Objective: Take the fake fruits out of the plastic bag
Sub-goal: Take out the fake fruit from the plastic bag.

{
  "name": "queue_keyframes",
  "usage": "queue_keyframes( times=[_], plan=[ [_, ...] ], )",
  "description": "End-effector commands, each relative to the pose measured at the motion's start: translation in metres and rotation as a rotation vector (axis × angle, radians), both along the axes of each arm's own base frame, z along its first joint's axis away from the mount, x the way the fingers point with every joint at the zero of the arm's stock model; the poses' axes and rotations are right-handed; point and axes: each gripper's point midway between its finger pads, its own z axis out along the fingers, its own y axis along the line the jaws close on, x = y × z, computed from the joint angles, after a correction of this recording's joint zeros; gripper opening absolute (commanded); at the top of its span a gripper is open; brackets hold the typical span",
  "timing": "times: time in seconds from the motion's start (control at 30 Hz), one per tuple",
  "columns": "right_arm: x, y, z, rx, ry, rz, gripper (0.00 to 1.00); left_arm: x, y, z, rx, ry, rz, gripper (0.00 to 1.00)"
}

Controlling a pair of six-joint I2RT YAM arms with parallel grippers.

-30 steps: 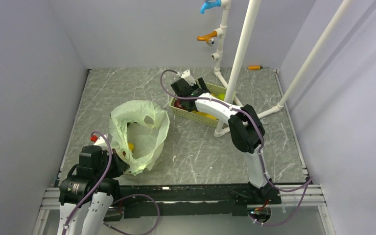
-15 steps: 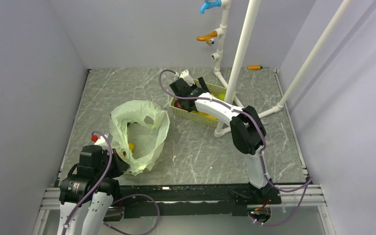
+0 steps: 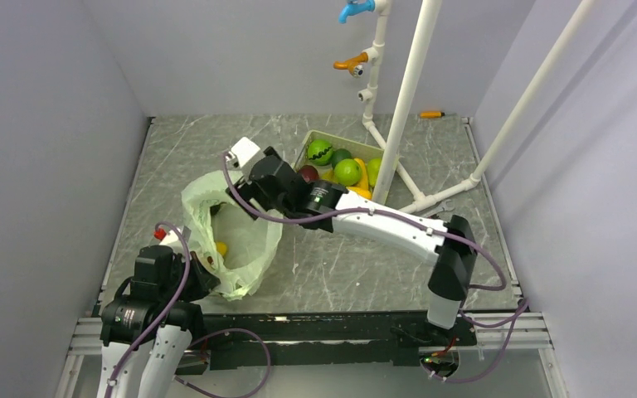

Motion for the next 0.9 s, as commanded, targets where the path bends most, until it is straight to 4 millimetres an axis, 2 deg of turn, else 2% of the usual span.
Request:
queue_keyframes(
  times=[0.0,0.1,0.23,0.33,0.43,0.57,0.67,0.8,0.87],
  plan=[
    [-0.056,0.056,0.031,0.243,0.111,0.398,0.83,0.005,0.001,0.01,-0.01,-0.041,0.017,0.0],
    [-0.088,0.079,0.023,0.302,0.22,0.558,0.71,0.004,0.005,0.02,-0.005,-0.082,0.043,0.0],
    [-0.113,0.095,0.009,0.361,0.297,0.677,0.54,0.004,0.011,0.032,0.004,-0.136,0.078,0.0],
    [-0.116,0.108,-0.024,0.353,0.367,0.695,0.49,0.005,0.011,0.038,-0.004,-0.165,0.088,0.0],
    [-0.109,0.118,-0.057,0.307,0.432,0.653,0.45,0.005,0.012,0.044,-0.011,-0.188,0.097,0.0],
    [-0.106,0.128,-0.086,0.302,0.463,0.649,0.46,0.004,0.014,0.046,-0.004,-0.199,0.102,0.0],
    [-0.101,0.137,-0.107,0.279,0.482,0.643,0.5,0.003,0.012,0.041,-0.004,-0.182,0.088,0.0],
    [-0.104,0.15,-0.124,0.286,0.503,0.688,0.63,0.004,0.007,0.034,-0.016,-0.154,0.067,0.0],
    [-0.109,0.155,-0.126,0.303,0.515,0.729,0.73,0.004,0.004,0.03,-0.025,-0.142,0.055,0.0]
  ],
)
